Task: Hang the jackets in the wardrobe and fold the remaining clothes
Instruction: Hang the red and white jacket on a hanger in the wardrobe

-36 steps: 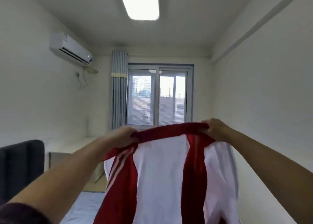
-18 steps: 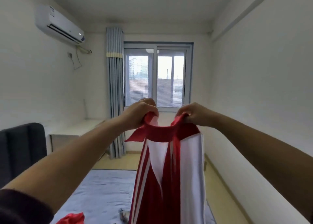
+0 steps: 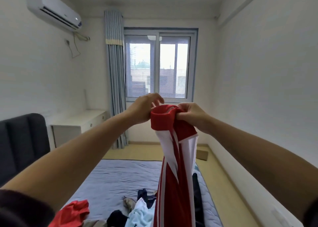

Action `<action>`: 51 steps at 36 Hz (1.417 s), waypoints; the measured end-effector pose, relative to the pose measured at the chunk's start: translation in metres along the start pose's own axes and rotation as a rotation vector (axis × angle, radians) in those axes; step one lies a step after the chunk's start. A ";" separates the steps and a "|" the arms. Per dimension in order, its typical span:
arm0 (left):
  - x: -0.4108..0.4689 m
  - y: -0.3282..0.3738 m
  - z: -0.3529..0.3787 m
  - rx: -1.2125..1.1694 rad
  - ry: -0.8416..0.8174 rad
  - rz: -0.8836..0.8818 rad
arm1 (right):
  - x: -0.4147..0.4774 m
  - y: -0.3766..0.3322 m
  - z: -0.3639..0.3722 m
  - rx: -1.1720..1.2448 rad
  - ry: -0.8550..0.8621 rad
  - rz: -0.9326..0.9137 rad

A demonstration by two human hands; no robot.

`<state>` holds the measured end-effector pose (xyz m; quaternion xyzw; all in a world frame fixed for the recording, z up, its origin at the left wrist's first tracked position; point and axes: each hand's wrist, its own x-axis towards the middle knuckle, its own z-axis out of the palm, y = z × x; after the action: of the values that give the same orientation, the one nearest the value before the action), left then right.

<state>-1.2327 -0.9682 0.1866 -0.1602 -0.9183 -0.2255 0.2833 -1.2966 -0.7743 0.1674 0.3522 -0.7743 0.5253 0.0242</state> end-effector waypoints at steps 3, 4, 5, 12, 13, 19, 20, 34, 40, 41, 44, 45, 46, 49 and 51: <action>-0.006 -0.010 0.004 0.026 0.071 -0.105 | 0.007 0.003 -0.005 -0.038 0.185 -0.012; -0.007 -0.011 0.006 0.024 0.094 -0.114 | 0.009 0.003 -0.008 -0.052 0.221 -0.009; -0.008 -0.011 0.007 0.019 0.117 -0.119 | 0.012 0.003 -0.009 -0.072 0.238 -0.001; -0.007 0.009 0.022 -0.087 0.166 -0.154 | 0.019 -0.004 -0.006 -0.175 0.195 0.068; -0.007 0.014 0.024 -0.087 0.132 -0.160 | 0.020 -0.004 -0.005 -0.174 0.195 0.074; -0.005 0.027 0.041 -0.174 -0.219 -0.241 | 0.020 0.002 -0.003 -0.145 0.188 0.077; -0.002 0.027 0.044 -0.157 -0.212 -0.247 | 0.019 0.003 -0.004 -0.146 0.165 0.068; 0.002 -0.002 0.027 0.247 -0.191 0.124 | 0.001 0.020 -0.075 -0.636 0.046 0.055; 0.007 0.021 0.039 0.172 -0.092 0.181 | -0.012 0.035 -0.010 -0.317 -0.333 0.179; 0.009 0.023 0.037 0.147 -0.075 0.160 | -0.014 0.039 -0.003 -0.293 -0.334 0.182; 0.014 0.027 0.029 0.075 -0.075 0.104 | -0.017 0.043 0.011 -0.213 -0.292 0.159; 0.014 0.028 0.026 0.062 -0.081 0.076 | -0.018 0.043 0.015 -0.177 -0.263 0.159; 0.016 0.028 0.024 0.052 -0.079 0.040 | -0.018 0.042 0.018 -0.149 -0.235 0.164; 0.018 0.027 0.015 -0.070 -0.035 -0.091 | -0.018 0.045 0.024 -0.221 -0.194 0.247; 0.015 0.026 0.007 -0.114 -0.050 -0.144 | -0.021 0.051 0.025 -0.389 -0.190 0.317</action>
<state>-1.2370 -0.9403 0.1984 -0.1154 -0.9198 -0.2931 0.2339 -1.3017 -0.7742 0.1065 0.2629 -0.9050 0.3283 -0.0637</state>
